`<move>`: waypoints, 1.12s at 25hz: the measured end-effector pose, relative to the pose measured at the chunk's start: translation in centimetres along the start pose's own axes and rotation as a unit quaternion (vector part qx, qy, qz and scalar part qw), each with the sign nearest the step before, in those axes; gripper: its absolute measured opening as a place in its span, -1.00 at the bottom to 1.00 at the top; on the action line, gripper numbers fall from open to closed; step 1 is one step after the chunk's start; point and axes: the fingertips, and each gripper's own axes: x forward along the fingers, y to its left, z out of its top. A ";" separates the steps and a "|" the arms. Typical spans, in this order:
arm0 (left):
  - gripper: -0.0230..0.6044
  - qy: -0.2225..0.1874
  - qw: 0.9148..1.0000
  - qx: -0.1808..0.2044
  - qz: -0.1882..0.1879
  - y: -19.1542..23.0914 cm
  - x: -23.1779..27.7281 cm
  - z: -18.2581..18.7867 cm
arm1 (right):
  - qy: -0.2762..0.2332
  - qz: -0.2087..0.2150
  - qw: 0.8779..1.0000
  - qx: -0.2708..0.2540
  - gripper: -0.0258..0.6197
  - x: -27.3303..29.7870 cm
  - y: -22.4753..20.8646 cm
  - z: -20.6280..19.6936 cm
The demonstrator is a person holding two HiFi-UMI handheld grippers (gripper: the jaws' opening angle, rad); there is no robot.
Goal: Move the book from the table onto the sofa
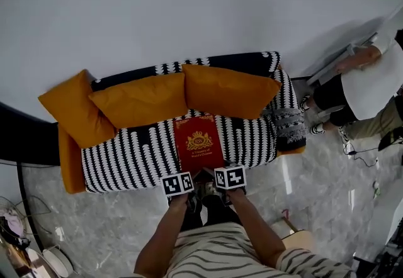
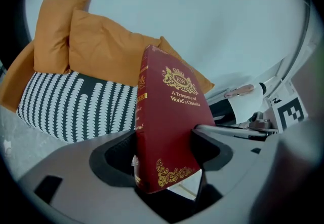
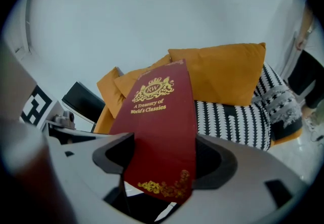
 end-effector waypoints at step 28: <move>0.18 0.026 0.998 -0.048 0.017 8.1 16.7 -0.1 | 0.052 0.010 0.999 0.008 0.20 16.2 -9.6 -2.4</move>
